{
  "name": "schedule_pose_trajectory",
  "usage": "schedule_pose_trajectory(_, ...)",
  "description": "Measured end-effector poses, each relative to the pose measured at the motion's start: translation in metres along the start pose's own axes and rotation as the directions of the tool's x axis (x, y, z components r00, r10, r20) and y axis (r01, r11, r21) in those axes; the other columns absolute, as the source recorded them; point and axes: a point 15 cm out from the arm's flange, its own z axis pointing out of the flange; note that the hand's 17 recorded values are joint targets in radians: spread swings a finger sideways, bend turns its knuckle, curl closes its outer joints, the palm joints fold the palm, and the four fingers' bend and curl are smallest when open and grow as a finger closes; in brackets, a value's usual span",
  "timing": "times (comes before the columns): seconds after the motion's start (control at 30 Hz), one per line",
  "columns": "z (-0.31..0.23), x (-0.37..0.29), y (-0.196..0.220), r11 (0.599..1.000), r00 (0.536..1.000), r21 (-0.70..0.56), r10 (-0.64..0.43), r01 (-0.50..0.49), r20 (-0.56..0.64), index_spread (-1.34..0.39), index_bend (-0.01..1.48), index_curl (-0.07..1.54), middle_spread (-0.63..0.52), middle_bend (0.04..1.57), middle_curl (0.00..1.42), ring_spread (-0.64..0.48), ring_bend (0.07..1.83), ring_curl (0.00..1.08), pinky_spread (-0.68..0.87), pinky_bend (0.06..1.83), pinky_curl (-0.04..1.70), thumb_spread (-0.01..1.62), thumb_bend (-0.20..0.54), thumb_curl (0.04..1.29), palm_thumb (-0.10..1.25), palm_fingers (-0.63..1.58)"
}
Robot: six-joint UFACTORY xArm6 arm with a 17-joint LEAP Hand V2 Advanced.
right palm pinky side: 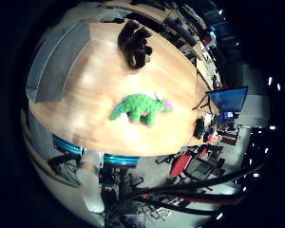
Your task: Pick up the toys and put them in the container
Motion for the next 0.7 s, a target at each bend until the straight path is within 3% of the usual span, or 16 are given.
schedule_pose_trajectory(0.7, 0.0036, 0.0055, 0.0014, 1.000, 1.000, -0.008, 0.006, -0.006, -0.001, -0.51, 0.18, 0.33, -0.20, 0.26, 0.37, -0.14, 0.61, 0.16, 0.37, 0.61, 0.03, 0.98, -0.028, 0.30, 0.44, 0.42)
